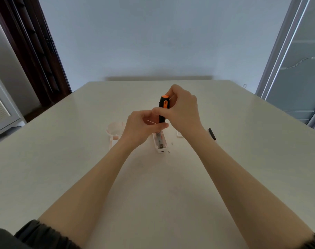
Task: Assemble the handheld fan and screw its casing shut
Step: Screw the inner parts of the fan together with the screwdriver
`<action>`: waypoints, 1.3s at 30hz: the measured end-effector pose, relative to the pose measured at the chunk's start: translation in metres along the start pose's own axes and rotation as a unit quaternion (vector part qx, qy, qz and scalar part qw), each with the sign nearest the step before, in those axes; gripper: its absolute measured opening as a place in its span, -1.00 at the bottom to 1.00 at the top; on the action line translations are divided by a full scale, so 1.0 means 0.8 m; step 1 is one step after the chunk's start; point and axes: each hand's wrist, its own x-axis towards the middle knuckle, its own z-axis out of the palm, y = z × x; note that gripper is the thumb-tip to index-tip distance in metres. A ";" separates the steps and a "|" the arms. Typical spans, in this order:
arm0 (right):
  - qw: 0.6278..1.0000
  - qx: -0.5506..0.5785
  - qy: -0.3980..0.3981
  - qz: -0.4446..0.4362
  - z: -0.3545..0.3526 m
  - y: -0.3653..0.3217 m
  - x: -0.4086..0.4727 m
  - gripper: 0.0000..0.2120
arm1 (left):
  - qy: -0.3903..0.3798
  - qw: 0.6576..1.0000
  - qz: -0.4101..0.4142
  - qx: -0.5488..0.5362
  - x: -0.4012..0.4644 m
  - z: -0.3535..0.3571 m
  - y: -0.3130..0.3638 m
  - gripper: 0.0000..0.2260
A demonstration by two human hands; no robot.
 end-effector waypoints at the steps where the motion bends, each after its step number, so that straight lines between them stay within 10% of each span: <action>1: 1.000 -0.001 0.005 0.001 0.000 0.001 0.000 -0.70 | -0.005 1.000 -0.002 -0.005 0.000 0.000 0.000 -0.84; 11: 0.983 0.092 -0.155 0.020 -0.008 -0.006 0.004 -0.71 | -0.018 0.997 -0.014 -0.070 -0.002 -0.006 0.000 -0.92; 39: 0.995 0.047 -0.082 0.025 -0.005 -0.002 0.002 -0.74 | -0.001 0.999 -0.015 -0.032 -0.003 -0.005 -0.001 -0.91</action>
